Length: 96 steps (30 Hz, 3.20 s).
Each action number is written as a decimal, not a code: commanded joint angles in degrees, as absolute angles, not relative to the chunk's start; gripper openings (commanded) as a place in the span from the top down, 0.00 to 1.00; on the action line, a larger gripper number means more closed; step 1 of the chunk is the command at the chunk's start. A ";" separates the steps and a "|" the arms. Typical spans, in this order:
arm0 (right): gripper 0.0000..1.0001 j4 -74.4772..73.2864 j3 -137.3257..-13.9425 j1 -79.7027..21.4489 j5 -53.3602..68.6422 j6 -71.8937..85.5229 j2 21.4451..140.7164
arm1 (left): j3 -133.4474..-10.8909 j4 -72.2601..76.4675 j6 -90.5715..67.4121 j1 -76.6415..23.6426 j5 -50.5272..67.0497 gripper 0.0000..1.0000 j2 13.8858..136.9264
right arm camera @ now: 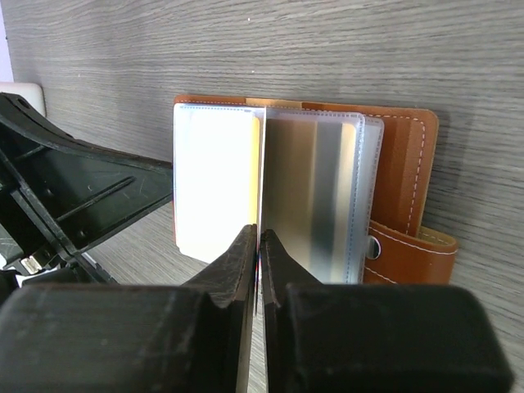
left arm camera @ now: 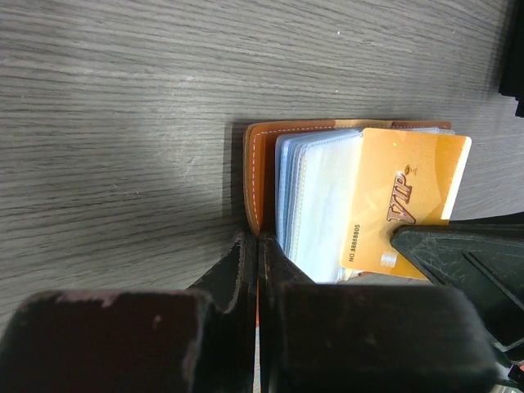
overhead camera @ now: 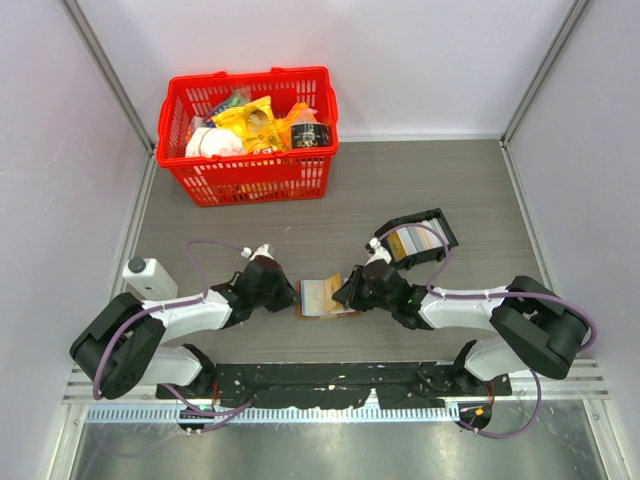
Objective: Put the credit cards into the card holder
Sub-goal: Insert the credit card into the card holder.
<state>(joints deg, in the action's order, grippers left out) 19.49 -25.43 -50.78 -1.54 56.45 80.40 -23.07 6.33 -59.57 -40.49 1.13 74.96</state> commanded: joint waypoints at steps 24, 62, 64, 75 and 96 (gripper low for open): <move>0.99 19.51 -27.34 -47.02 0.62 54.32 79.02 | -20.92 -1.23 -57.39 -40.87 -0.26 1.00 79.45; 0.99 24.88 -21.80 -47.20 0.44 58.19 77.87 | -21.18 -2.11 -58.36 -40.87 -0.53 1.00 80.07; 0.99 24.52 -22.06 -47.20 0.53 58.01 78.39 | -21.18 -2.02 -58.45 -40.96 -0.44 1.00 79.98; 0.99 28.83 -21.53 -47.11 2.11 58.80 80.51 | -21.27 -1.84 -58.27 -40.87 -0.26 1.00 80.33; 0.99 29.01 -20.66 -47.46 0.27 58.10 82.53 | -21.97 -1.85 -58.27 -40.87 -0.26 1.00 81.12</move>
